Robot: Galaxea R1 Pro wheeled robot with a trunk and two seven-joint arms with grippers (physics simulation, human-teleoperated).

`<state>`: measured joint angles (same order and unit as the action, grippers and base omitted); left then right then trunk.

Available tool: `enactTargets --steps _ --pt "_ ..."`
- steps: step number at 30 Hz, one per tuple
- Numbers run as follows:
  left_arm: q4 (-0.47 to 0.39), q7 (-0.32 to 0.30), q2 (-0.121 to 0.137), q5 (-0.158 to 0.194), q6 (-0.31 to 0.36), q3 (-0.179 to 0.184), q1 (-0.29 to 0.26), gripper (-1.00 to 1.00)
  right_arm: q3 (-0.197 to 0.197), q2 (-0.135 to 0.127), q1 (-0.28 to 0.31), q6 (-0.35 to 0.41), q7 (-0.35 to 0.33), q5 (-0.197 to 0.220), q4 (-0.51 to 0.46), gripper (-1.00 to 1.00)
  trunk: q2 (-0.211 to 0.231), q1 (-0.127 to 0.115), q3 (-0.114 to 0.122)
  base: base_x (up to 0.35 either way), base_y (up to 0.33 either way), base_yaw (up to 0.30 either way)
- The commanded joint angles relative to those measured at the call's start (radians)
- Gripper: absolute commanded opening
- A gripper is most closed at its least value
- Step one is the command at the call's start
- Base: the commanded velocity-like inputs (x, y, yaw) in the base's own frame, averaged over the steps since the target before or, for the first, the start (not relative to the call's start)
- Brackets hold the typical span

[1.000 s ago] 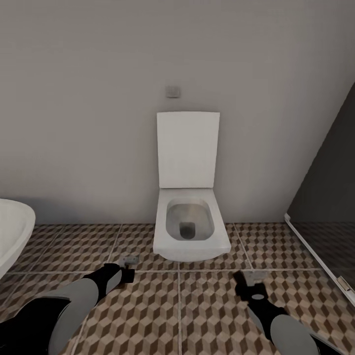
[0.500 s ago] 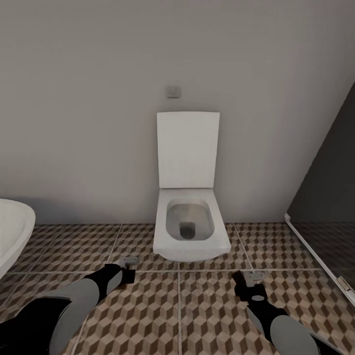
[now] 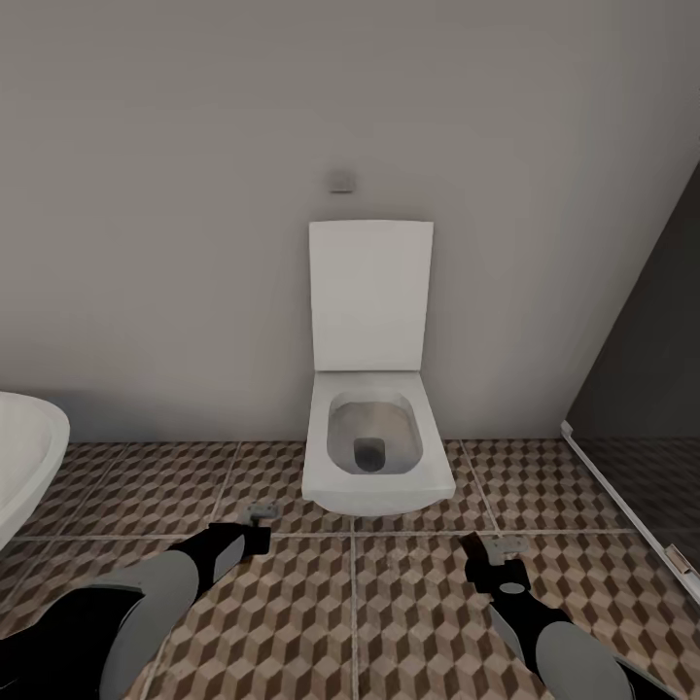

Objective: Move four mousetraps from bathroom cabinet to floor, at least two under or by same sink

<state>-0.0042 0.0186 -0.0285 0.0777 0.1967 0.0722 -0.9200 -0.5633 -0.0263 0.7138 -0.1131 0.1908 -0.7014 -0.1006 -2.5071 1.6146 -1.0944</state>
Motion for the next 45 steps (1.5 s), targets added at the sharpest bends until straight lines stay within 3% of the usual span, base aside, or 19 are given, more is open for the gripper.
enactTargets --steps 1,45 --pt "0.000 0.001 0.000 0.005 0.004 0.008 0.000 -1.00 -0.008 0.000 0.001 -0.004 0.009 -0.010 0.002 -1.00 0.000 0.000 -0.001 0.000 0.000 0.000" --pt "-0.003 0.015 -0.003 0.013 0.026 0.003 0.000 -1.00 -0.005 -0.001 0.001 -0.002 0.009 -0.014 0.002 -1.00 0.000 0.000 -0.001 0.000 -0.076 0.000"
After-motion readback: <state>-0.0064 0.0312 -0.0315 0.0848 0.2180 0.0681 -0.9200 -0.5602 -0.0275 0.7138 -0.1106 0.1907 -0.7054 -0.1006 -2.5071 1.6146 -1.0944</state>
